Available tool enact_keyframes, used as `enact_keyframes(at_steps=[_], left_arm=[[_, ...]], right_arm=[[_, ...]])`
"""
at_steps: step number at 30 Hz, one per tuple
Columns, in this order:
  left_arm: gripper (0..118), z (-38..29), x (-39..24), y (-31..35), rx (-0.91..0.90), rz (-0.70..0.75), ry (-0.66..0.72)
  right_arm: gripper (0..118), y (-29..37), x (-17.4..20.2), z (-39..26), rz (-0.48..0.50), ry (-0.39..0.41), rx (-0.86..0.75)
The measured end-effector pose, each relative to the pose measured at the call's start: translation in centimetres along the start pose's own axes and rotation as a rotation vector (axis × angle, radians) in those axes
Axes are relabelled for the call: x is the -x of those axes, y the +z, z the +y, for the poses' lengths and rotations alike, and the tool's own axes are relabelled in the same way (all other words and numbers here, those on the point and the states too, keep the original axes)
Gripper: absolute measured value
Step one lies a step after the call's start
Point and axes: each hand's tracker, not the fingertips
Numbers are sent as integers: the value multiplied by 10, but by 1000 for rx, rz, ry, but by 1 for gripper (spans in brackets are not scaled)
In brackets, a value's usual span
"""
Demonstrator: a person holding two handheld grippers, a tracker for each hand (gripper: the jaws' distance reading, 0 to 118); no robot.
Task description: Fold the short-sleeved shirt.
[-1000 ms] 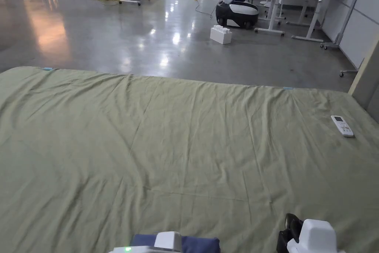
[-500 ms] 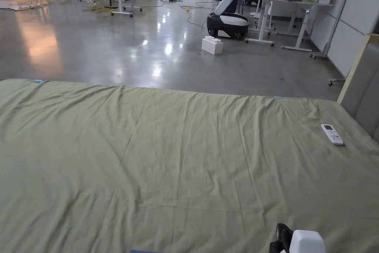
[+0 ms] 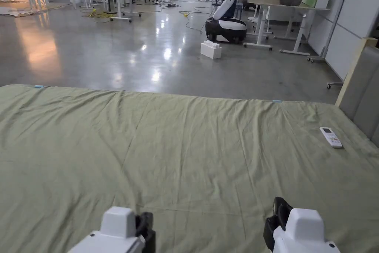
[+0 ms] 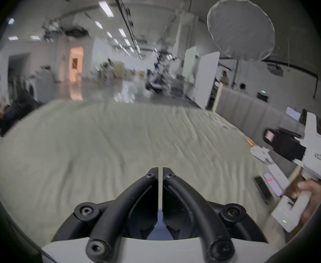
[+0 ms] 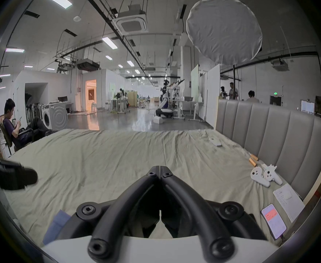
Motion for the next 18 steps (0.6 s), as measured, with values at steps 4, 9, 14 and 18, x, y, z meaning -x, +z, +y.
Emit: enact_keyframes(at_steps=[4,9,14,18], left_arm=[[4,19,22,8,-180,135,-24],[4,29,40,13,-298,274,-61],[4,24,53,19,-307,316,-67],[4,14,66,27,-290,325,-78]], right_arm=[[0,0,4,15,-12,-1,-70],[0,-2,6,21,-25,2,-115],[0,2,6,22,-12,4,-112],[0,18,15,2,35,-17,-68]])
